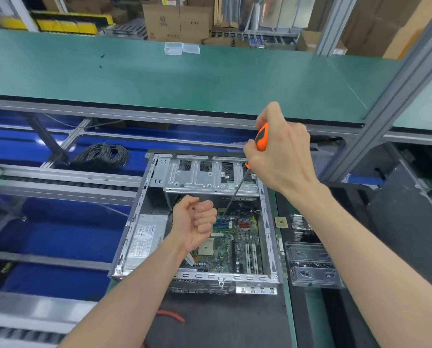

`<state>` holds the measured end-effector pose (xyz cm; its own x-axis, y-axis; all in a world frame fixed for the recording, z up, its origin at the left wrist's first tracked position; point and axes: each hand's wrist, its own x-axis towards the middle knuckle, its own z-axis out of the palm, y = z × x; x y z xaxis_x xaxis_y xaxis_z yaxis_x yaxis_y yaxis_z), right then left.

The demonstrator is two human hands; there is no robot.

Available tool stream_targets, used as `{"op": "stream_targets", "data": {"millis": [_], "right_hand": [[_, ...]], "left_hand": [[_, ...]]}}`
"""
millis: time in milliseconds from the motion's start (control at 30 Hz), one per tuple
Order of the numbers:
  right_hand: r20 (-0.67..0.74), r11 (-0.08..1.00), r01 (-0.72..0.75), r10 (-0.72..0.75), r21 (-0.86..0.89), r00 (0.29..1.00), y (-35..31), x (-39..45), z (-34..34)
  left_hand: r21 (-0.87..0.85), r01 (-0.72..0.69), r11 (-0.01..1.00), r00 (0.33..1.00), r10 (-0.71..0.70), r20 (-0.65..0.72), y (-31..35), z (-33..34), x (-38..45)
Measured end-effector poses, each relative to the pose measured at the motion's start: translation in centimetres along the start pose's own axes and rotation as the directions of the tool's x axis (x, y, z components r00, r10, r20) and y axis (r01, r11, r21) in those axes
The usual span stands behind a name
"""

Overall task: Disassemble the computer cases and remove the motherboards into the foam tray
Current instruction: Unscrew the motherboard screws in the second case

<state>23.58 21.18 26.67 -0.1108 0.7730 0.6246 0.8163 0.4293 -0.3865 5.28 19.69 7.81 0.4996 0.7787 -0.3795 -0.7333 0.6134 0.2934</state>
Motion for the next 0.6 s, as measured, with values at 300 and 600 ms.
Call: {"op": "stream_targets", "data": {"millis": [300,600], "right_hand": [[0.133,0.994,0.060,-0.071,0.088,0.989,-0.9,-0.7,0.6],[0.089,0.963,-0.019,-0.005,0.268,0.996,-1.1,-1.3,1.9]], "left_hand": [[0.817,-0.043,0.575,0.950,0.276,-0.145,1.8,1.3,0.3],[0.981,-0.172,0.095,0.917,0.379,0.124,0.3,1.9,0.6]]}}
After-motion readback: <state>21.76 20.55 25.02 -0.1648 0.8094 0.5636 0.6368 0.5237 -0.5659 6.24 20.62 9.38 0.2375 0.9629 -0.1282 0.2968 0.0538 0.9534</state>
